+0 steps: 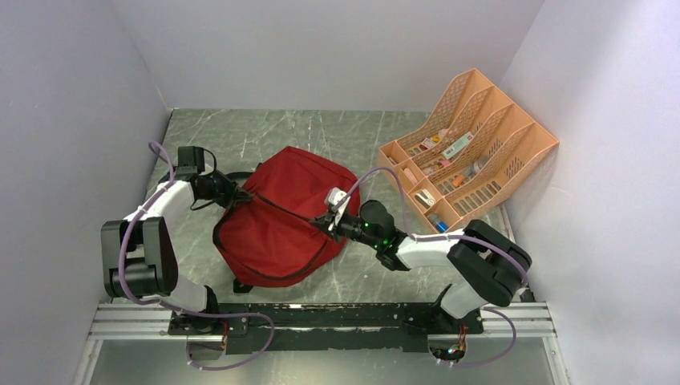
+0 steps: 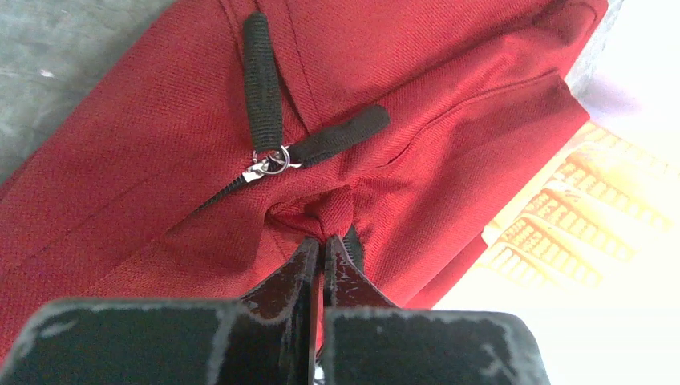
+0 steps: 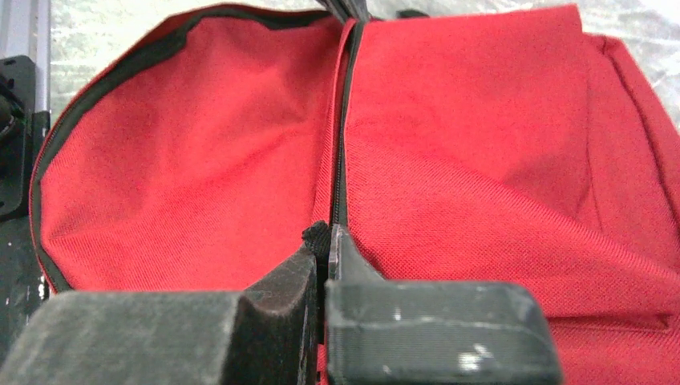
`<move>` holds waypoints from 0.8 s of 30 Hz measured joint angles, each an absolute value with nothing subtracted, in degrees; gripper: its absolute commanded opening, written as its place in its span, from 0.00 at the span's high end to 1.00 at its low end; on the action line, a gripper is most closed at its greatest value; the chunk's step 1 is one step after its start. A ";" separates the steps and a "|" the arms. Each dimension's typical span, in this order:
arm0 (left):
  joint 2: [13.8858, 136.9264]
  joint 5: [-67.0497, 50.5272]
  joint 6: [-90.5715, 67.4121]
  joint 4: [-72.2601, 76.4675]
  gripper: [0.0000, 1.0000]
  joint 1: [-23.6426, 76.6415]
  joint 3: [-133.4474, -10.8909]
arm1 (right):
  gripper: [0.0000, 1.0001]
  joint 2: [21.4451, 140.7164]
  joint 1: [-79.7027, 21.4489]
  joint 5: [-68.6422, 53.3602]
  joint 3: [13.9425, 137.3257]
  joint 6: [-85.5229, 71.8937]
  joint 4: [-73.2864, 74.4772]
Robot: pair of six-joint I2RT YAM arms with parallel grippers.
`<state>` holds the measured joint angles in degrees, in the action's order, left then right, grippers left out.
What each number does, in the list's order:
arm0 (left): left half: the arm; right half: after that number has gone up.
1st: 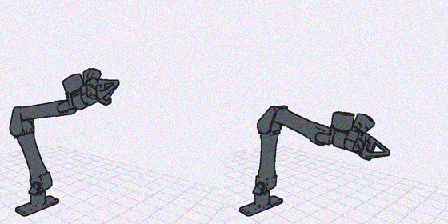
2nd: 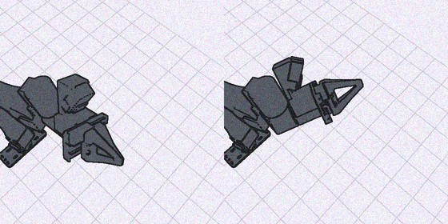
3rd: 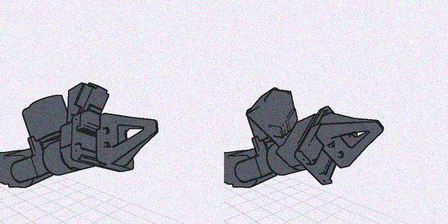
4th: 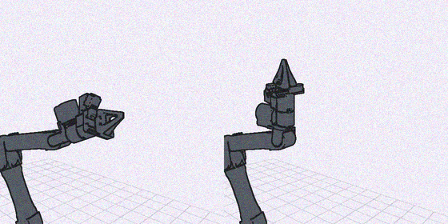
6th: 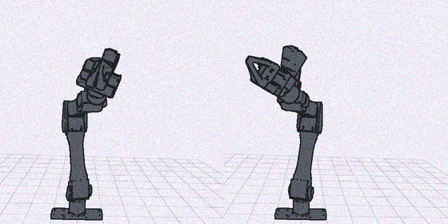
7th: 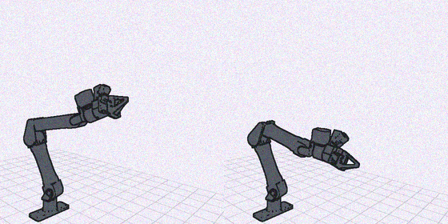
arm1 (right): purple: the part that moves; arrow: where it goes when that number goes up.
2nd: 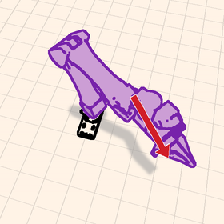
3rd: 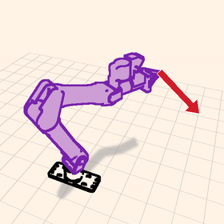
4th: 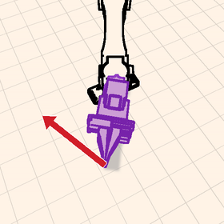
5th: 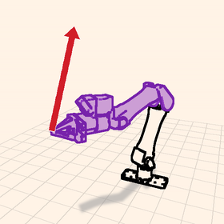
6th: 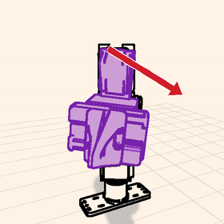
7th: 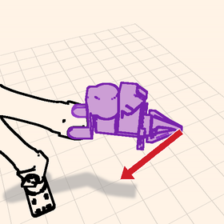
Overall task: Pack the student bag
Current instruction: Zip the student bag at the center of the board, then reset both arms
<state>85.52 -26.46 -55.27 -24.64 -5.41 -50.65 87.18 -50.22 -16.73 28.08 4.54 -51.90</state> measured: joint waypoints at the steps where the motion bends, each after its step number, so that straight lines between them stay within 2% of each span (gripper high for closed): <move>1: 85.52 -26.89 -54.89 -24.64 0.95 -5.37 -50.65 | 1.00 86.85 -50.22 -16.32 27.75 4.51 -51.35; 5: 85.52 -28.86 -52.97 -24.64 0.94 -5.21 -50.65 | 1.00 85.49 -50.24 -14.52 26.65 3.77 -49.10; 8: 85.52 -30.50 -50.41 -24.62 0.84 -5.19 -50.96 | 0.99 84.07 -50.26 -13.15 26.46 2.63 -47.46; 9: 85.52 -31.24 -49.17 -24.67 0.76 -5.19 -51.22 | 0.95 83.31 -50.22 -12.43 26.46 1.93 -46.85; 11: 85.52 -31.42 -46.63 -24.38 0.44 -5.30 -52.38 | 0.86 81.65 -49.71 -11.68 26.59 0.21 -44.75; 14: 85.38 -31.24 -42.96 -22.72 0.08 -6.44 -55.79 | 0.73 80.16 -47.48 -10.70 28.40 -2.52 -38.79; 15: 85.06 -31.20 -41.95 -22.09 0.04 -6.74 -57.39 | 0.71 80.16 -46.41 -10.24 30.02 -3.44 -36.21; 19: 81.58 -30.37 -38.19 -21.76 0.03 -6.98 -60.88 | 0.62 80.14 -42.87 -8.45 37.32 -5.67 -28.21; 24: 76.05 -26.94 -33.23 -24.53 0.03 -6.98 -64.53 | 0.59 77.52 -41.82 -7.11 41.43 -8.21 -21.23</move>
<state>76.05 -26.94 -33.23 -24.53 -6.98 -64.53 77.52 -41.82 -7.11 41.43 -8.21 -21.23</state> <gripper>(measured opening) 0.970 0.395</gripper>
